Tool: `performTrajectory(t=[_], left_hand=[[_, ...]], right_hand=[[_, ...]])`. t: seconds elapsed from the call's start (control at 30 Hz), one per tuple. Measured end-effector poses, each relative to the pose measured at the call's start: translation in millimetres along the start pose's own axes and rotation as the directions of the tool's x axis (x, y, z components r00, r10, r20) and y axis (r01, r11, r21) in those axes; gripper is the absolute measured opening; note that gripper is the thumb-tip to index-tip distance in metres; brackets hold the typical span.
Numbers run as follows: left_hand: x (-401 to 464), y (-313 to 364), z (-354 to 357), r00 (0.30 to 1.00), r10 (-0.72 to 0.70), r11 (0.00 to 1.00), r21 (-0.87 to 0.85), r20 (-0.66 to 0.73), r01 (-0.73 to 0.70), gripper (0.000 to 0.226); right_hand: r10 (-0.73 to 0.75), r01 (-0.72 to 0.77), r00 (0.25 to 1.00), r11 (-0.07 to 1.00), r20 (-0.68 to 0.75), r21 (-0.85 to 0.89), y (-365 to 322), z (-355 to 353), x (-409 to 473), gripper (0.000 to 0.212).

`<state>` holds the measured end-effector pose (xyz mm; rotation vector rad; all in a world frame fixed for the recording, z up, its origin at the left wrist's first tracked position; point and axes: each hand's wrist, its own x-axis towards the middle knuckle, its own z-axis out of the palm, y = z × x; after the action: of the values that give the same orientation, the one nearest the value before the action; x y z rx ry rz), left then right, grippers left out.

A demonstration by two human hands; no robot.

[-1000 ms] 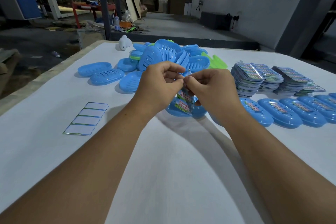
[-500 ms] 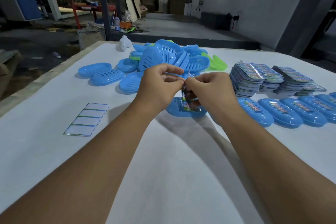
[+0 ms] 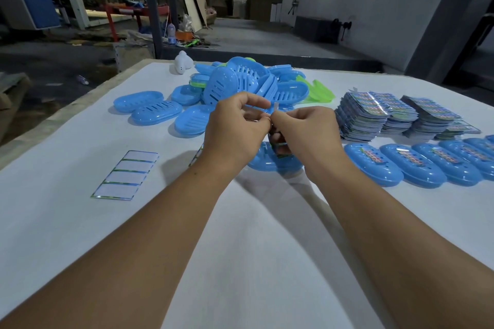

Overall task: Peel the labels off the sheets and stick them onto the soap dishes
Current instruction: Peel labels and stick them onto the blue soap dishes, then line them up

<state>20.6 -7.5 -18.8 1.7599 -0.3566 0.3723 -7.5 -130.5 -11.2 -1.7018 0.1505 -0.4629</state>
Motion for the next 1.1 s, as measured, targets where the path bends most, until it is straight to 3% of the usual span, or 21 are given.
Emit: performTrajectory(t=[0.43, 0.73, 1.1], left_hand=[[2.2, -0.6, -0.8, 0.999, -0.008, 1.000, -0.016, -0.043, 0.007, 0.021], [5.1, 1.4, -1.9, 0.994, -0.072, 0.997, -0.035, -0.077, 0.069, 0.023], [4.6, 1.9, -2.4, 0.996, -0.082, 0.994, -0.074, -0.036, 0.079, 0.025]], right_hand=[[0.073, -0.075, 0.997, 0.995, 0.034, 0.059, -6.7, -1.0, -1.9, 0.033], [0.152, -0.173, 0.976, 0.976, 0.159, 0.134, -14.5, -9.4, -1.2, 0.017], [0.001, 0.005, 0.995, 0.998, 0.103, -0.056, -7.8, -8.2, -1.2, 0.026]])
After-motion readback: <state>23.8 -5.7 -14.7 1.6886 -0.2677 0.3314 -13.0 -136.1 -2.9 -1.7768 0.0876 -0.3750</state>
